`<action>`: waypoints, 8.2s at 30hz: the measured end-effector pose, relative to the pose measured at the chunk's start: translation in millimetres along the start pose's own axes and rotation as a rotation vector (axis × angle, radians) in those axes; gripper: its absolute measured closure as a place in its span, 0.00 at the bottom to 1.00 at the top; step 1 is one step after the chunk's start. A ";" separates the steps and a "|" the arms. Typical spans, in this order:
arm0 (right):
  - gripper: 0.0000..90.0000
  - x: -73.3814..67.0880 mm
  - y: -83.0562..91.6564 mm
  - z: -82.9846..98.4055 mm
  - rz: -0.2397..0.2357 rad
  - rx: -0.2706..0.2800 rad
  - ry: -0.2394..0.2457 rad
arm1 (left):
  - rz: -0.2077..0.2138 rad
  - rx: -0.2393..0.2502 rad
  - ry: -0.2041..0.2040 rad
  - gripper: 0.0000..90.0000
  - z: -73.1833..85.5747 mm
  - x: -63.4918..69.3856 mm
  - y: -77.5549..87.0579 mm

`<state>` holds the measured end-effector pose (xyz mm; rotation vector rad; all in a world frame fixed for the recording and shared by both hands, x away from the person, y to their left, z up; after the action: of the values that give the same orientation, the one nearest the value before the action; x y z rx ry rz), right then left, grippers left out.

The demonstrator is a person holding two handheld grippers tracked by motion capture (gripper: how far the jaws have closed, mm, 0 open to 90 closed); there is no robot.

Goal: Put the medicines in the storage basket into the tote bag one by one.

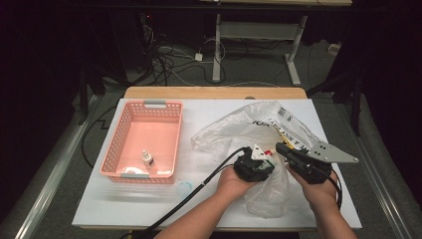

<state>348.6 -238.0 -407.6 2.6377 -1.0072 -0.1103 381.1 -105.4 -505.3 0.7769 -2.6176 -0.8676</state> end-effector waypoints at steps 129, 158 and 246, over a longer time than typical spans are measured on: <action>1.00 -2.8 2.1 8.8 -0.002 -0.033 0.003 | -0.409 0.044 0.407 0.16 125.5 -165.9 285.4; 1.00 -1.7 5.3 8.3 0.003 -0.024 -0.003 | -0.328 -0.553 0.398 0.56 122.6 -189.9 232.4; 1.00 -8.5 -2.2 5.8 -0.020 -0.025 0.010 | -0.143 0.133 0.120 0.64 56.1 -56.9 192.7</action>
<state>342.6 -232.4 -414.2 2.6237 -0.9696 -0.1132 326.9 83.5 -435.2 1.0280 -2.5586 -0.6653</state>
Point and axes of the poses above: each handheld gripper's, and its own axes: y roughly backward along the jaws, z roughly out of its underside, x roughly to its right, the point moved 4 cm from there along -y, roughly forward along the jaws, and after that the axes turned 5 degrees about -z, right-handed, at the moved point
